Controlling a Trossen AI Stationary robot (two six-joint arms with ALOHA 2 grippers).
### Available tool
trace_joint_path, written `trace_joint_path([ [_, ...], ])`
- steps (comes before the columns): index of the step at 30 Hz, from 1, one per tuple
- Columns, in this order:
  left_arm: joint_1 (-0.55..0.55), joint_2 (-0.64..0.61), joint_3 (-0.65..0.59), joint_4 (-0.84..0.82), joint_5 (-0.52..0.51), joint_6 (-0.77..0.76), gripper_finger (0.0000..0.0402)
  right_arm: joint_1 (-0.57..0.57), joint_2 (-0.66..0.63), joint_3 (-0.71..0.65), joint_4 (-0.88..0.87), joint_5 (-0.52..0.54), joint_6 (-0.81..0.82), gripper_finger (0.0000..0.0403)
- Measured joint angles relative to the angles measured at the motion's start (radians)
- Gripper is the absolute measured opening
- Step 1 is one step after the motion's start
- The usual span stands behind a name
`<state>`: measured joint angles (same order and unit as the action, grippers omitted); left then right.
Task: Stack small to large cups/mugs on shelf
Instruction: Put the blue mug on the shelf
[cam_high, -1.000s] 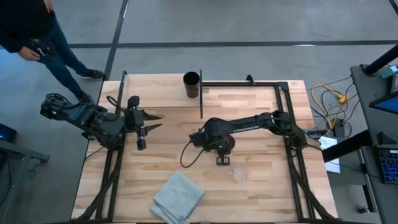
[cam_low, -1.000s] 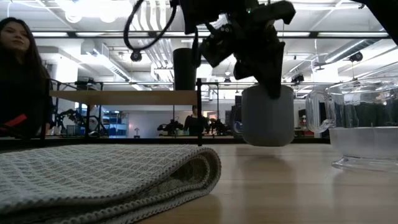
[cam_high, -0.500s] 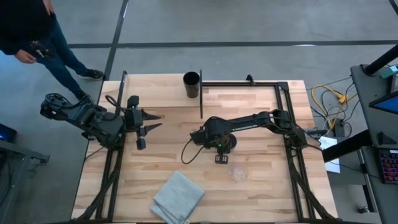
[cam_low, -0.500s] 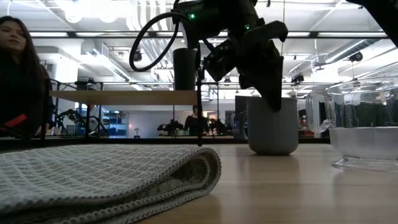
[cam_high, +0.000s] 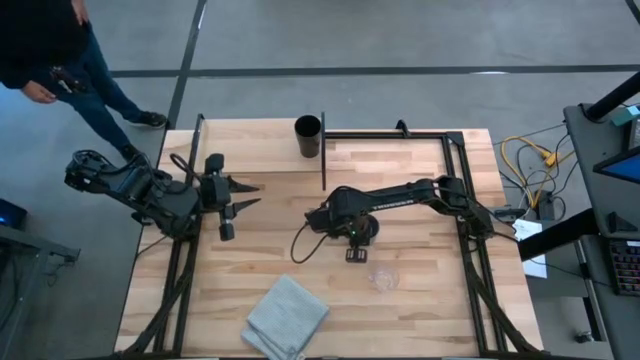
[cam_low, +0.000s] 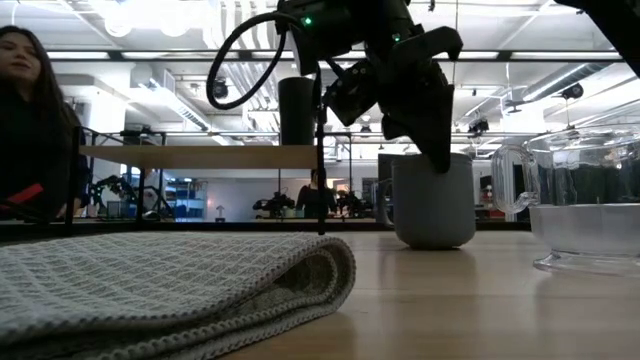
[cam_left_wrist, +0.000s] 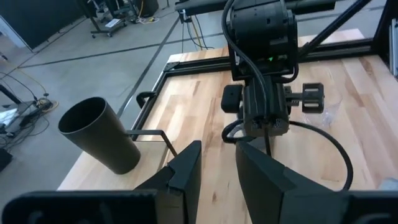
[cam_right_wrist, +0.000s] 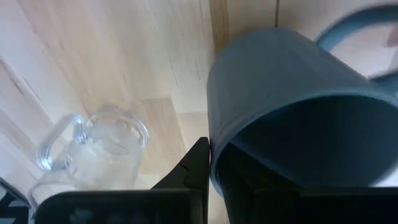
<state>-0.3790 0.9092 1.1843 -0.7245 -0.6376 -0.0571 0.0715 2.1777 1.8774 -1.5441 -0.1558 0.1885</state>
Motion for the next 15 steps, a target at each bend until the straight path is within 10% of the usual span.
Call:
trace_joint_path([
  [15, 0.000, 0.002, -0.014, -0.001, 0.000, 0.021, 0.0087, -0.019, 0.000, 0.000, -0.016, 0.000, 0.040, 0.0025],
])
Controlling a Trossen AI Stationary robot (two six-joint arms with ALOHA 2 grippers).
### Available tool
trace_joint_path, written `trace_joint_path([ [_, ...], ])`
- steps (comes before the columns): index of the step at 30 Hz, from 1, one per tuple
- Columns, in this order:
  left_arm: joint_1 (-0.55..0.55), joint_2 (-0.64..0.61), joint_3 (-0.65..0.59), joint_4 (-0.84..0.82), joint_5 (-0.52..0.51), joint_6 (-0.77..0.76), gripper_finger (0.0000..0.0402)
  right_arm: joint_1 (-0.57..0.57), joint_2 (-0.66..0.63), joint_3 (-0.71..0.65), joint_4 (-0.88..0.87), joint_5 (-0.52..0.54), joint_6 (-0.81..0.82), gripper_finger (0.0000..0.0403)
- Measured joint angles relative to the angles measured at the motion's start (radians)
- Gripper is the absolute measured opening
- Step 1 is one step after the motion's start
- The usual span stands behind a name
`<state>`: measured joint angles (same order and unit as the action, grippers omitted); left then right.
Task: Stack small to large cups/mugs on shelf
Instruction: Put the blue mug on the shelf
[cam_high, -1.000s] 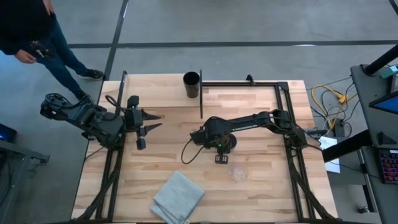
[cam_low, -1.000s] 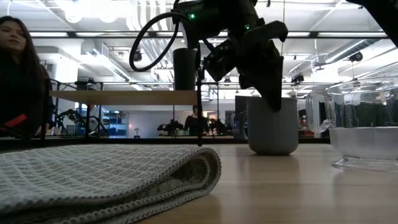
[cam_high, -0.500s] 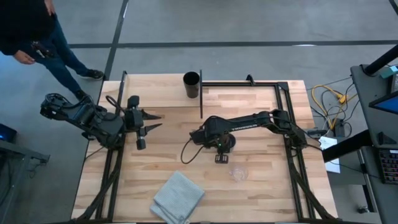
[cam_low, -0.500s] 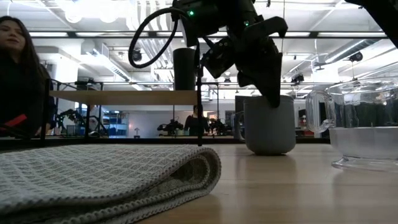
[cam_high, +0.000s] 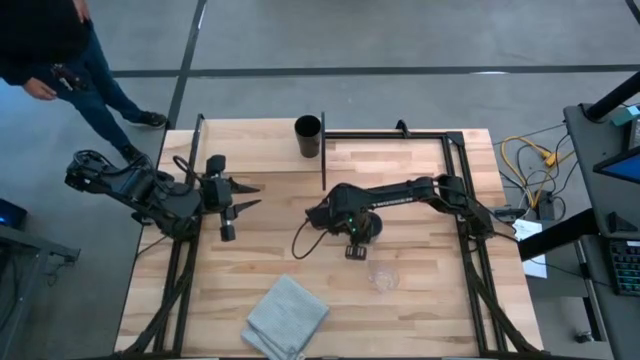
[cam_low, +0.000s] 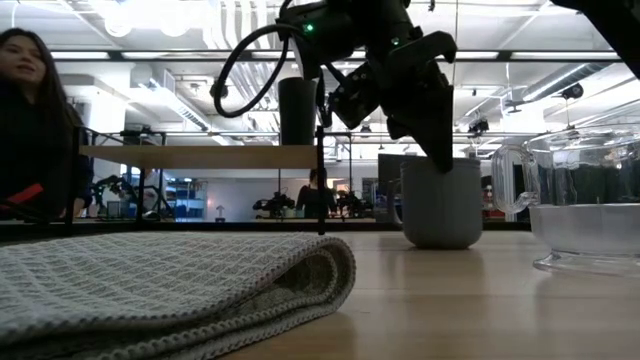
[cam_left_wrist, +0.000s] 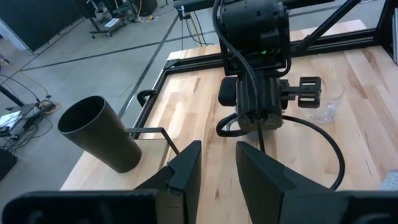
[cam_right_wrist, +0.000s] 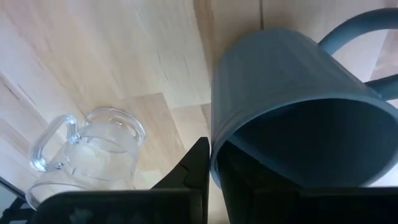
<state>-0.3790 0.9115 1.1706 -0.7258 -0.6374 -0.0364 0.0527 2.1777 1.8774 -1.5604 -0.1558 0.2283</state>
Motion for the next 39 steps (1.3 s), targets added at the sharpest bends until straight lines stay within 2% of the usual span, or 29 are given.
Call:
trace_joint_path([
  [10, 0.000, -0.007, 0.000, -0.001, 0.000, 0.000, 0.0087, -0.003, -0.006, 0.027, -0.001, -0.001, 0.023, 0.0025],
  [18, 0.000, 0.001, 0.000, -0.021, 0.000, -0.009, 0.0087, 0.001, -0.009, 0.180, -0.009, -0.008, 0.068, 0.0025],
  [21, 0.000, 0.002, 0.000, -0.026, 0.001, -0.011, 0.0087, 0.007, -0.010, 0.237, -0.010, -0.058, 0.080, 0.0024],
  [28, 0.000, 0.012, -0.012, -0.026, 0.005, -0.035, 0.0087, 0.032, -0.010, 0.384, -0.005, -0.087, 0.313, 0.0023],
  [33, 0.000, 0.051, -0.015, -0.015, 0.011, -0.036, 0.0087, 0.068, -0.010, 0.444, -0.008, -0.084, 0.346, 0.0022],
  [39, 0.007, 0.151, -0.015, -0.016, 0.131, -0.029, 0.0087, 0.117, -0.010, 0.457, -0.008, -0.078, 0.473, 0.0022],
])
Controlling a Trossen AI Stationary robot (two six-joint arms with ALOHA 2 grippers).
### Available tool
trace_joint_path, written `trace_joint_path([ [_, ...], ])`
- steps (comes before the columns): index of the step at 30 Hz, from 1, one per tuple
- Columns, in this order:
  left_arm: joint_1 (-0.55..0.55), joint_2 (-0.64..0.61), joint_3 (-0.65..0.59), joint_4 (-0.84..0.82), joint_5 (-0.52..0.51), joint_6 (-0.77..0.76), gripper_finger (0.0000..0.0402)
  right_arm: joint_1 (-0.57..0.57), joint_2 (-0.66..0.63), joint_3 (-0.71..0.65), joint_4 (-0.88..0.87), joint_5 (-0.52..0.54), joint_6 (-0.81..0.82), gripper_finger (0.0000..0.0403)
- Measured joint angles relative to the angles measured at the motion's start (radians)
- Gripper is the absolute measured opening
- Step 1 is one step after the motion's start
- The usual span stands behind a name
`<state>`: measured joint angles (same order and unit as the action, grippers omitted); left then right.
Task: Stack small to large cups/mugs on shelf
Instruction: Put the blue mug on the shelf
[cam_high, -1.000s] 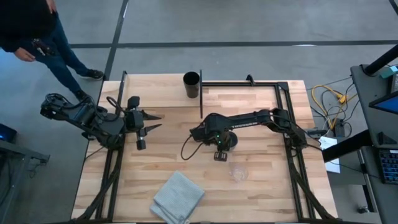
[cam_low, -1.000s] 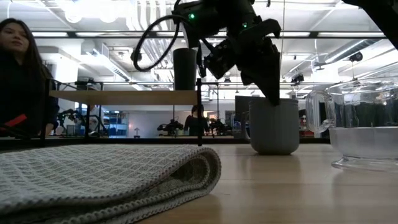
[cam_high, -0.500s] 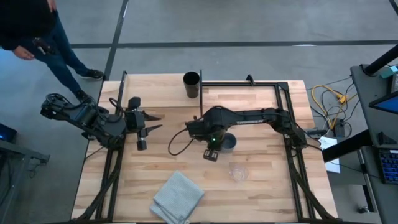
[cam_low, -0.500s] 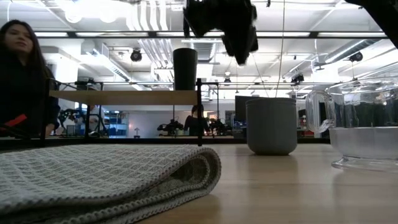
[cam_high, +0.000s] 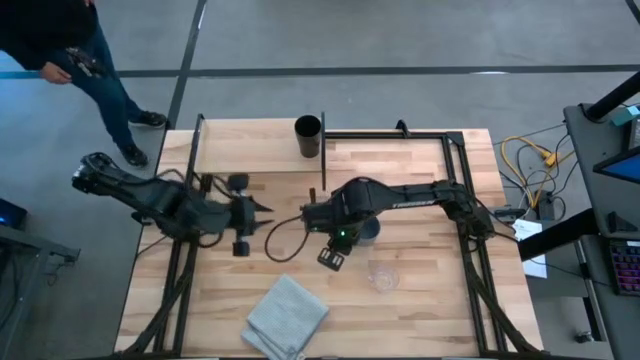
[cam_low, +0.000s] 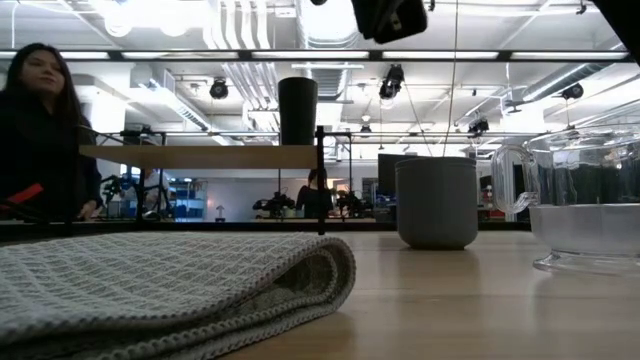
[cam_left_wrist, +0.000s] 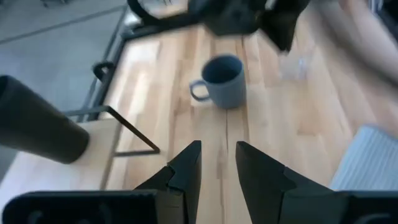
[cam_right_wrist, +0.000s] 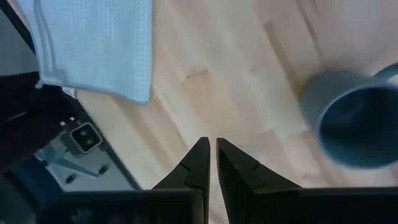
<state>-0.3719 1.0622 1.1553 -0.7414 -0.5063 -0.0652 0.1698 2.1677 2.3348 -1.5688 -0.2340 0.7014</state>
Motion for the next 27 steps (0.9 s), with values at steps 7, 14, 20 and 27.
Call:
trace_joint_path([
  [7, 0.027, 0.121, 0.000, 0.021, 0.043, -0.001, 0.0087, 0.091, -0.001, 0.000, -0.002, 0.054, 0.171, 0.0022],
  [14, 0.094, 0.177, 0.000, 0.224, 0.207, 0.051, 0.0087, 0.202, -0.019, 0.000, -0.002, 0.326, 0.433, 0.0022],
  [20, 0.182, 0.214, 0.000, 0.318, 0.277, 0.092, 0.0087, 0.284, -0.033, 0.000, -0.003, 0.579, 0.678, 0.0022],
  [27, 0.265, 0.255, 0.000, 0.326, 0.326, 0.150, 0.0072, 0.356, -0.034, -0.014, -0.003, 0.612, 0.832, 0.0010],
])
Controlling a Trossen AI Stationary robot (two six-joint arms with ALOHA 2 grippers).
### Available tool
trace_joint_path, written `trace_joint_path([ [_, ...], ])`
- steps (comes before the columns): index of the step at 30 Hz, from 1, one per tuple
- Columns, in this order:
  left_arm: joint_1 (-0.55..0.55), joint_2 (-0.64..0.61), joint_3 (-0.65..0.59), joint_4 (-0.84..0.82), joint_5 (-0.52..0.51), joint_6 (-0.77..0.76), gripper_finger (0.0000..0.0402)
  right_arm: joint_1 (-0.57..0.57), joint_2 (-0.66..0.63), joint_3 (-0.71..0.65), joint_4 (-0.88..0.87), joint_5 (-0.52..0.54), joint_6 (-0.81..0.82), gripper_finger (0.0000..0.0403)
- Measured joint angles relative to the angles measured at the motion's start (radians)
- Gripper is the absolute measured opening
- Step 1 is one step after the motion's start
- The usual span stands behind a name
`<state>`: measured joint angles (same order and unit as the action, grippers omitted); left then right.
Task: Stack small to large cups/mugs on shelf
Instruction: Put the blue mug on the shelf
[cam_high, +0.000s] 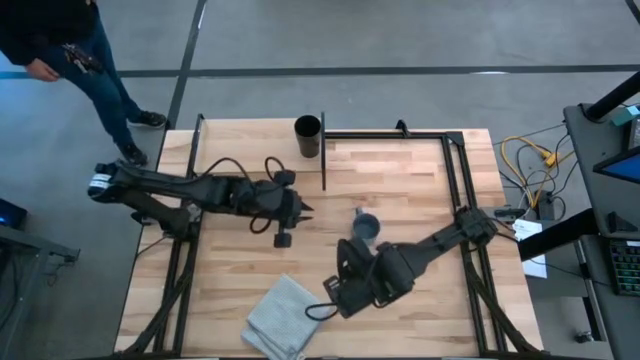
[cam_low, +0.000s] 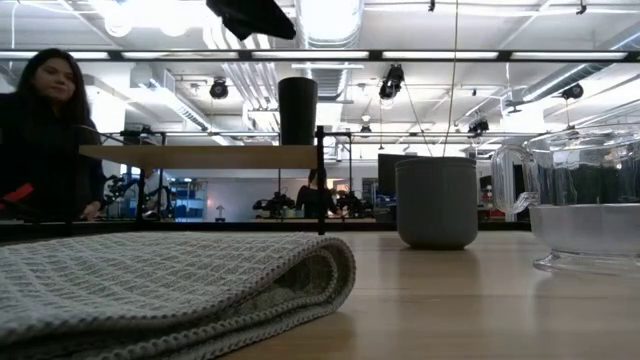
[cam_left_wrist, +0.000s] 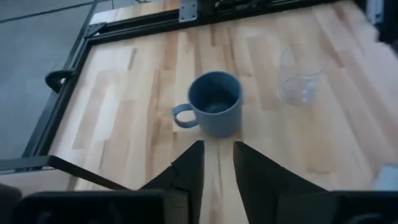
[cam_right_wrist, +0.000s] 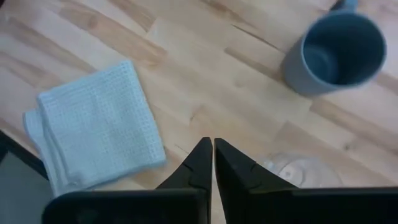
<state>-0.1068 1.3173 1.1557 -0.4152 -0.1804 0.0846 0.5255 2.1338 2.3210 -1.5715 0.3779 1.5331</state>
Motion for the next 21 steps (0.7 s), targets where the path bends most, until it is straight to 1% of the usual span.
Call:
trace_joint_path([
  [2, 0.016, 0.010, 0.000, 0.020, 0.002, 0.021, 0.0056, 0.016, 0.000, -0.014, 0.000, 0.001, 0.048, 0.0008],
  [5, 0.043, 0.033, 0.000, 0.072, 0.019, 0.045, 0.0018, 0.037, 0.000, -0.055, 0.000, 0.001, 0.121, 0.0008],
  [7, 0.064, 0.055, 0.000, 0.121, 0.046, 0.052, 0.0005, 0.043, 0.000, -0.100, 0.002, 0.000, 0.157, 0.0008],
  [11, 0.109, 0.120, 0.000, 0.216, 0.077, 0.052, 0.0002, 0.040, 0.000, -0.195, 0.002, -0.001, 0.266, 0.0008],
  [14, 0.154, 0.180, 0.005, 0.259, 0.107, 0.052, 0.0001, 0.038, 0.000, -0.258, 0.015, 0.000, 0.333, 0.0008],
  [17, 0.201, 0.243, 0.006, 0.321, 0.167, 0.027, 0.0000, 0.039, 0.000, -0.309, 0.012, 0.002, 0.408, 0.0008],
  [21, 0.258, 0.324, 0.006, 0.412, 0.238, -0.020, 0.0000, 0.048, 0.000, -0.359, 0.046, 0.068, 0.500, 0.0008],
])
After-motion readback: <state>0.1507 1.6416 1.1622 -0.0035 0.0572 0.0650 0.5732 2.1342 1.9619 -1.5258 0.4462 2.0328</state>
